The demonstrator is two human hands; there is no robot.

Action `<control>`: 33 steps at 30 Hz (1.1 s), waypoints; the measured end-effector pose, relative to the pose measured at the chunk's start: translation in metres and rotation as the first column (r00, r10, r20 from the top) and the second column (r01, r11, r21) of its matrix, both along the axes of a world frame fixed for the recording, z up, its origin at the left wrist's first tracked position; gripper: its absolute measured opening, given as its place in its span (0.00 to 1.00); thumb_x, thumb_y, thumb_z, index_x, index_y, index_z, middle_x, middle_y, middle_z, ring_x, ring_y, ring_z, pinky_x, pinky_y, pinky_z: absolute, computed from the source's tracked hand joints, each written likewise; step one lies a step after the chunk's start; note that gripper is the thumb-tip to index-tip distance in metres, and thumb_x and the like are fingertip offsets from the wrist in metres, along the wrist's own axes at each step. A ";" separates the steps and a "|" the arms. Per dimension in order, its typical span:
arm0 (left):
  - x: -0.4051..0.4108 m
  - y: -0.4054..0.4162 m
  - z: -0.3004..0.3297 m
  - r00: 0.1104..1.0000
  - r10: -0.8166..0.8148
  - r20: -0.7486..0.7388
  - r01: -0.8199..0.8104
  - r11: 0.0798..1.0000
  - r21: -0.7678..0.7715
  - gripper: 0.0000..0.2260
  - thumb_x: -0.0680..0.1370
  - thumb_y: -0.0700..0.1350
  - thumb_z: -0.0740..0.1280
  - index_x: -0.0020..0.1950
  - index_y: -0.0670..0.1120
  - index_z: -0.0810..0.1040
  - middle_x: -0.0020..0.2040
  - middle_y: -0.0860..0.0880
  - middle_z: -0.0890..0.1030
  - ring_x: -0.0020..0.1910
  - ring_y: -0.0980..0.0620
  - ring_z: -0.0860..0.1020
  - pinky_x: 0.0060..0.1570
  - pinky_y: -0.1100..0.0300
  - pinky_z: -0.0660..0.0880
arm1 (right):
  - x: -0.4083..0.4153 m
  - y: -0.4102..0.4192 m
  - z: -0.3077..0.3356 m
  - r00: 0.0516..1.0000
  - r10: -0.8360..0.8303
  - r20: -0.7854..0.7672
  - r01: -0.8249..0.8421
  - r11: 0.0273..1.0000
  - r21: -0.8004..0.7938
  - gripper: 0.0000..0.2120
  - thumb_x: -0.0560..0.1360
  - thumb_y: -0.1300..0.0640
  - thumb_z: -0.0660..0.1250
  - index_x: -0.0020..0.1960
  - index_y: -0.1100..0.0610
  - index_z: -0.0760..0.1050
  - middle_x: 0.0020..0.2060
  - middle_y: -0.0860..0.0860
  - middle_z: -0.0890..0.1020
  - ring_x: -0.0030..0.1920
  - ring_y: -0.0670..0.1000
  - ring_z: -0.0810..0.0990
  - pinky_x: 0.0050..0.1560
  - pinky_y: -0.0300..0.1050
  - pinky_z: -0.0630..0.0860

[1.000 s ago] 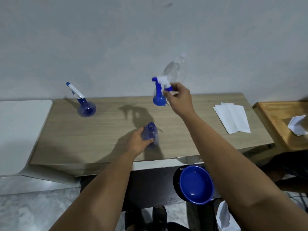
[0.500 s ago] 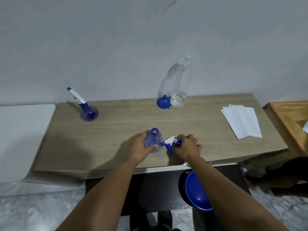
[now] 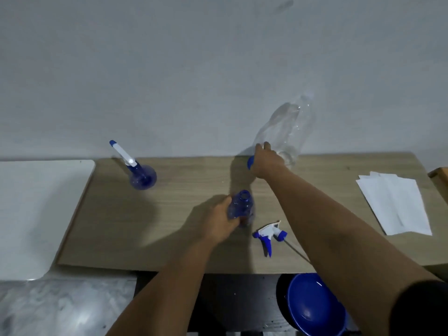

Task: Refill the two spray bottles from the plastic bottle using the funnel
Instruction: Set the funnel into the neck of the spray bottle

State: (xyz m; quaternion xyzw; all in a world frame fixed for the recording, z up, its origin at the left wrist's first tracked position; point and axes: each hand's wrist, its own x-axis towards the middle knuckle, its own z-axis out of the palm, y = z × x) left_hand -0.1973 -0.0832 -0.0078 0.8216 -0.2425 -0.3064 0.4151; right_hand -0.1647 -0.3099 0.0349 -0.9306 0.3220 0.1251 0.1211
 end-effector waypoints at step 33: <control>0.004 -0.015 0.011 0.997 0.027 0.074 -0.034 0.995 0.091 0.13 0.73 0.42 0.73 0.55 0.51 0.76 0.42 0.53 0.82 0.38 0.59 0.80 0.34 0.65 0.73 | -0.107 0.073 0.015 0.558 -0.548 0.624 -0.242 0.611 0.754 0.35 0.63 0.63 0.87 0.63 0.55 0.73 0.60 0.53 0.83 0.55 0.48 0.86 0.52 0.42 0.83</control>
